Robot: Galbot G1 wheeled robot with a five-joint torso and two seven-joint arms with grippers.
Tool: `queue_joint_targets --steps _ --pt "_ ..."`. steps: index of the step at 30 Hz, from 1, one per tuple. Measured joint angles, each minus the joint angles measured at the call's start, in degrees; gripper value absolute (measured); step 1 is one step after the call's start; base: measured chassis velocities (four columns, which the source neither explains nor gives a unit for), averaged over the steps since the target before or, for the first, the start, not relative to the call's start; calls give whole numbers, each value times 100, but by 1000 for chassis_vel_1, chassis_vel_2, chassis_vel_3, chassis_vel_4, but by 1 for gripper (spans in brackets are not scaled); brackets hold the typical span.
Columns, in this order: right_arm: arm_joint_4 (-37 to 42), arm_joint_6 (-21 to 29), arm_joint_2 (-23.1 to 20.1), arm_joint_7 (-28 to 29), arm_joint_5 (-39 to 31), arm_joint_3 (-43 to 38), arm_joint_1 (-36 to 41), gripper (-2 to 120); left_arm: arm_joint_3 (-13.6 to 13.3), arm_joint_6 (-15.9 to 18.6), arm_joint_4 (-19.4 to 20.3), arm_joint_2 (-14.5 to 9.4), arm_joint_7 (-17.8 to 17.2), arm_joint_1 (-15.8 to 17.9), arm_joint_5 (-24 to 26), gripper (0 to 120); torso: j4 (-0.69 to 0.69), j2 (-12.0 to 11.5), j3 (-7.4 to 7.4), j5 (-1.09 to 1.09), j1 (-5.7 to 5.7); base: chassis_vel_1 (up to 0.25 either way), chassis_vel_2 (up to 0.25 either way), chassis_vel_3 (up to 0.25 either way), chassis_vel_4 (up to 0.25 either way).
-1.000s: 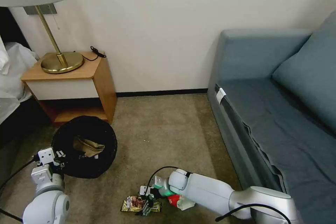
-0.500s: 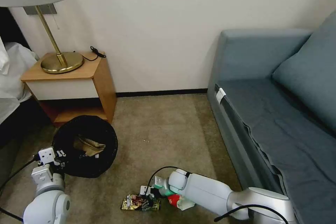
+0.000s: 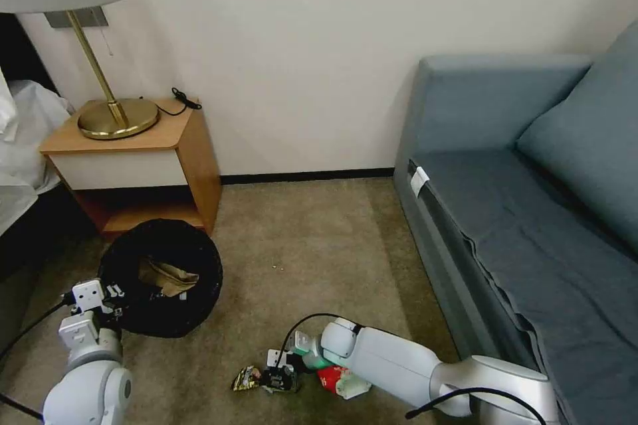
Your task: Pick up the trash bin, then pick up the garbage on the floor and place it into the trash bin.
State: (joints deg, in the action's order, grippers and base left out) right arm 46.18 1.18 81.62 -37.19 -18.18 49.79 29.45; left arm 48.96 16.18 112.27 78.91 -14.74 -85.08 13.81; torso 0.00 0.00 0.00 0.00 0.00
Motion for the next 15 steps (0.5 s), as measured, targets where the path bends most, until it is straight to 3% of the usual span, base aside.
queue_joint_targets --steps 15 --pt "-45 -87 141 -117 55 -1149 -103 0 51 -65 -39 -34 24 -52 23 2 0 0 0 0 0 0 0 0 0"
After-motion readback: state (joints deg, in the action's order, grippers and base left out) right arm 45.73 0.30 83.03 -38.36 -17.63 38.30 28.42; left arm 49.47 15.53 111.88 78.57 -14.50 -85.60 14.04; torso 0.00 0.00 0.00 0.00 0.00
